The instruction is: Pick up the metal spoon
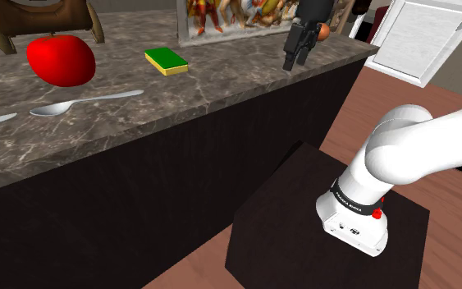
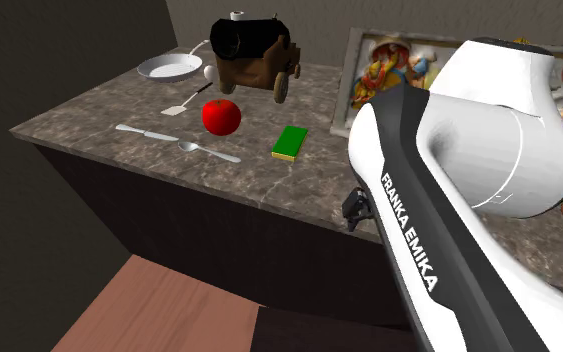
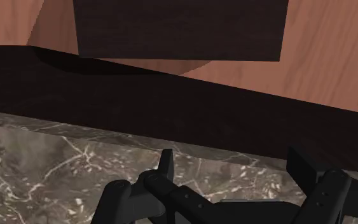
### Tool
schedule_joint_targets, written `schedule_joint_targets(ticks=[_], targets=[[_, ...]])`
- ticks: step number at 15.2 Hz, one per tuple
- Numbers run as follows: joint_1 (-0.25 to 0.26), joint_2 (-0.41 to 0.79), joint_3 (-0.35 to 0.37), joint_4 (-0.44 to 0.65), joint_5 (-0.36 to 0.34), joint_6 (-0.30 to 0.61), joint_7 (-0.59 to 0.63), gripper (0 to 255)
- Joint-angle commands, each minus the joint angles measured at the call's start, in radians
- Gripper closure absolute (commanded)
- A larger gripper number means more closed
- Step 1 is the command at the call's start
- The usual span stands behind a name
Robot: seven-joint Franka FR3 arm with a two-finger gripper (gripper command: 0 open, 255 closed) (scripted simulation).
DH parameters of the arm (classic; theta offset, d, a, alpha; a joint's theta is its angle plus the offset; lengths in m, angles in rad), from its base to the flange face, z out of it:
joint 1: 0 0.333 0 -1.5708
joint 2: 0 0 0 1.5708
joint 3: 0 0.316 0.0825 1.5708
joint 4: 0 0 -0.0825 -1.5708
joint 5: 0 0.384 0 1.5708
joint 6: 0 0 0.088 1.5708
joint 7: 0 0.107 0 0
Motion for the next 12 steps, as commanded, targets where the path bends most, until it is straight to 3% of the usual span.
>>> schedule_joint_targets(ticks=[1,12], targets=[[0.000,0.000,0.000,0.000,0.000,0.000,0.000,0],[0.075,0.179,0.231,0.090,0.139,0.180,0.252,0]])
